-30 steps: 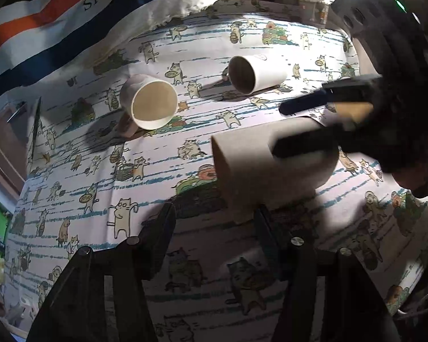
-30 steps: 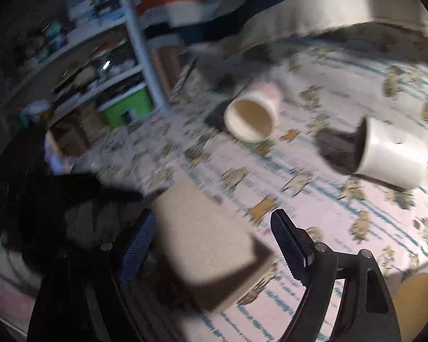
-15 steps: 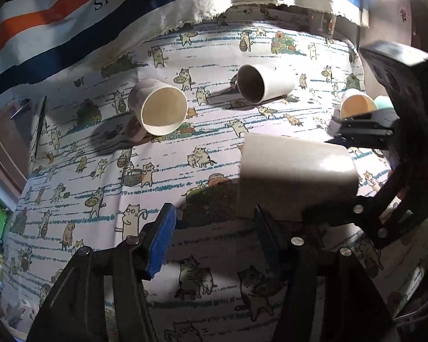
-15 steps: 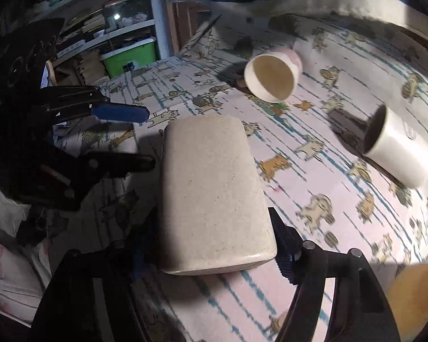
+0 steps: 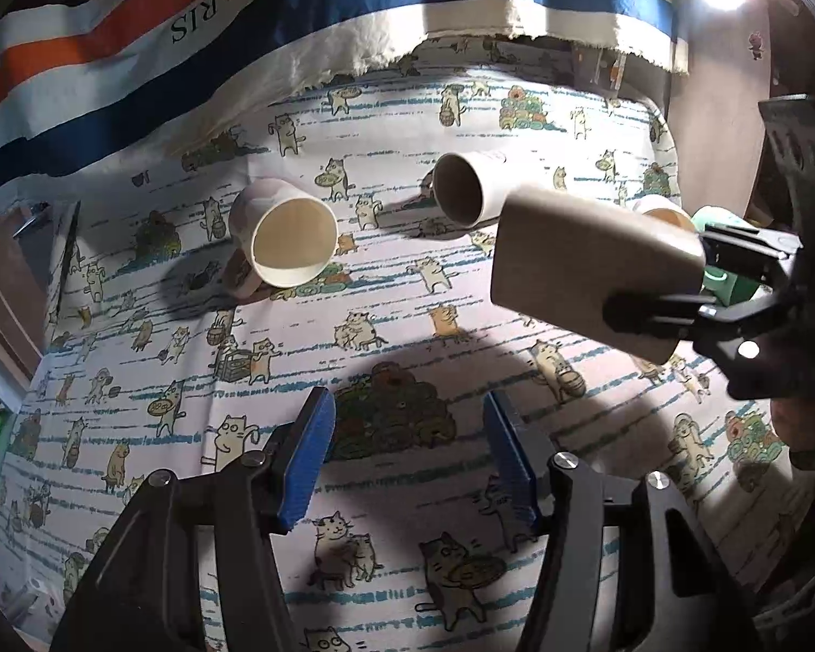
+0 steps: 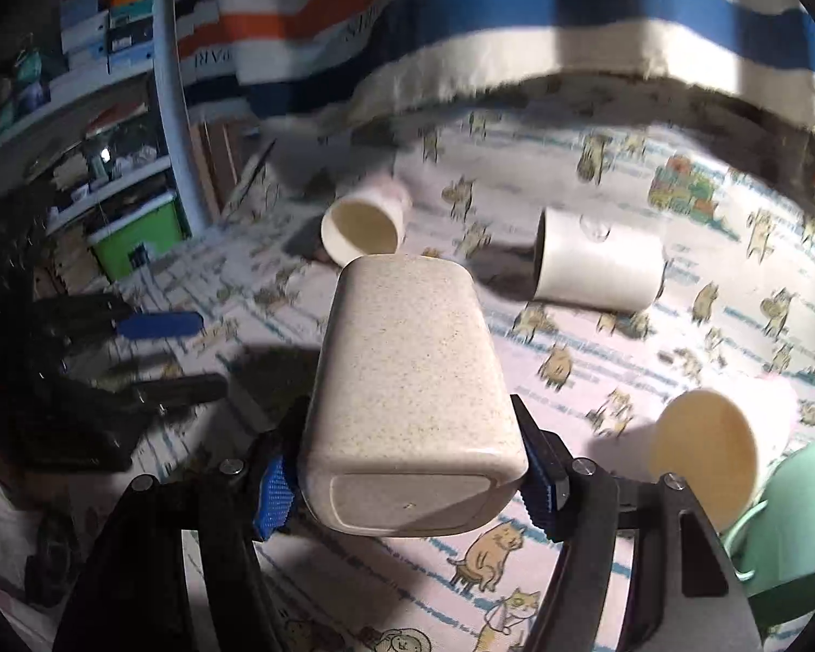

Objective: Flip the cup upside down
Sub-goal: 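Rotate the held tan cup with the right gripper so its bottom faces up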

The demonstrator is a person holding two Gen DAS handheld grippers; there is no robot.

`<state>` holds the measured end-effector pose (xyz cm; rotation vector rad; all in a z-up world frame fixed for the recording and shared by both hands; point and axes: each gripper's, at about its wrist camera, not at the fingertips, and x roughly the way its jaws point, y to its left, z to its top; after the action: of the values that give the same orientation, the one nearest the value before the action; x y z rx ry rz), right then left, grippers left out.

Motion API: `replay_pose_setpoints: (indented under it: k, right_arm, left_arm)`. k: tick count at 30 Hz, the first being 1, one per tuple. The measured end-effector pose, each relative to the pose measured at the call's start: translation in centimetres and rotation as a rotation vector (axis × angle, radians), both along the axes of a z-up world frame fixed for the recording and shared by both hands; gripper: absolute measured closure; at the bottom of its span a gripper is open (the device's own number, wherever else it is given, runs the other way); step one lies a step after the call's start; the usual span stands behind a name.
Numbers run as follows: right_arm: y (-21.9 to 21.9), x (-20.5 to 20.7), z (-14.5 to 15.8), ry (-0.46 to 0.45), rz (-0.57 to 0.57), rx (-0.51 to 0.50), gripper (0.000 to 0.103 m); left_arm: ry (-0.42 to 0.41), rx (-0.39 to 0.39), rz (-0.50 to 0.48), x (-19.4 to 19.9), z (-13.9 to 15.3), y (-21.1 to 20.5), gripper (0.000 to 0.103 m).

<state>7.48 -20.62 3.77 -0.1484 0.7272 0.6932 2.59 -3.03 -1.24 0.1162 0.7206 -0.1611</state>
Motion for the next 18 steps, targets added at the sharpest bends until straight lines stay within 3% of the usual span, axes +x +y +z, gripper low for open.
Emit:
replay_pose_setpoints:
  k: [5, 18]
  right_arm:
    - [0.6, -0.6, 1.2, -0.017, 0.036, -0.018, 0.033]
    - [3.2, -2.8, 0.6, -0.034, 0.122, -0.093, 0.033]
  left_arm:
    - [-0.036, -0.018, 0.004, -0.2, 0.8, 0.1, 0.047]
    - [-0.126, -0.161, 0.002, 1.5, 5.7, 0.9, 0.047]
